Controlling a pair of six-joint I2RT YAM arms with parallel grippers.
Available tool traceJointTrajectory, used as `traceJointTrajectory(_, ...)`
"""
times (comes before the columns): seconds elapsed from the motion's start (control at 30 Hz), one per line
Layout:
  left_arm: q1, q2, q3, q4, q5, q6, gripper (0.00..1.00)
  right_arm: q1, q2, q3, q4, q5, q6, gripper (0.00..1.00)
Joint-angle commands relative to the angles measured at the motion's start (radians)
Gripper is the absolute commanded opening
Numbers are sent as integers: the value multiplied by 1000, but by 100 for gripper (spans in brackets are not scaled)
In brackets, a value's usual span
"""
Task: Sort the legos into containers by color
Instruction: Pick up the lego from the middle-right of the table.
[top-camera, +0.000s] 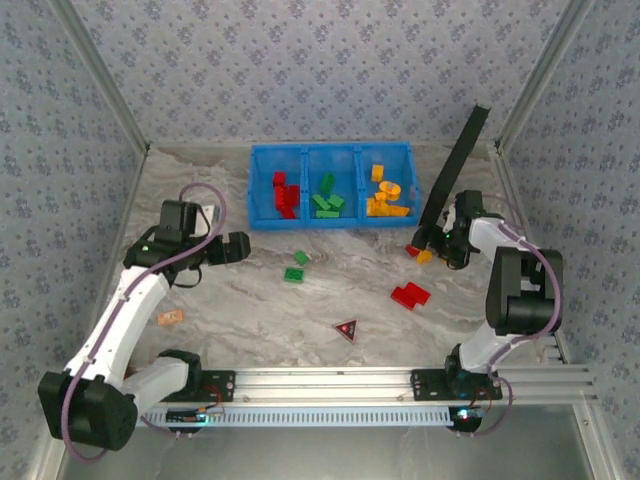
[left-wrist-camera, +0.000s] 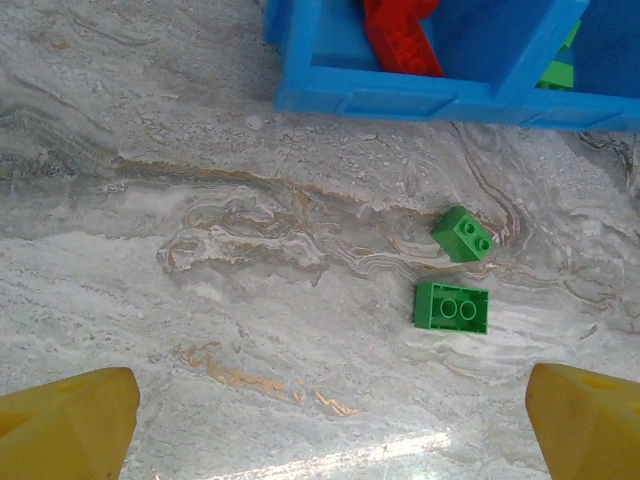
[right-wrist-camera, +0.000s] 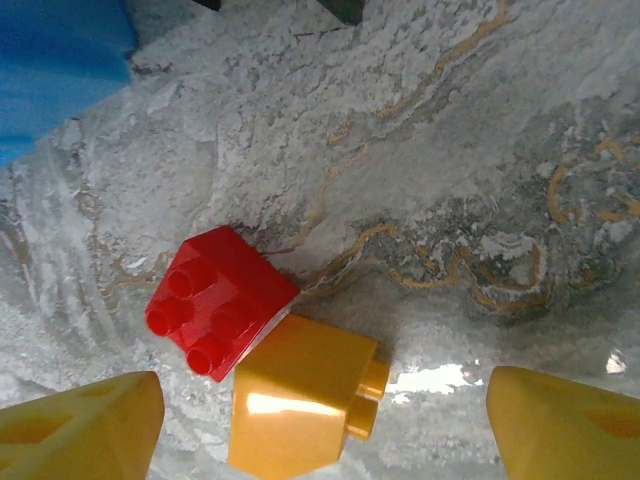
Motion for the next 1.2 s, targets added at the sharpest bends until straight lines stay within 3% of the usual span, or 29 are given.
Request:
traceJointTrajectory(0.0,-8,-23,11,-28,-4,-13,99,-6,5,6,13,2,-3,80)
traceJointTrajectory(0.1,-9,-30,8,-29,-5,-19,99,-19,-8,-10,20,3,7,69)
traceJointTrajectory(0.2,-11,-32,2,-25,-6,-23,99,-30,-2,-11,8,2,3,65)
traceJointTrajectory(0.73,-35,-26,-3,-10,-11,-42,99,3,76,34,-37,-8,-36,64)
traceJointTrajectory(1.17,-42,3,-2,11,-14,-37,99,40,113,85,-153,112,-63,37)
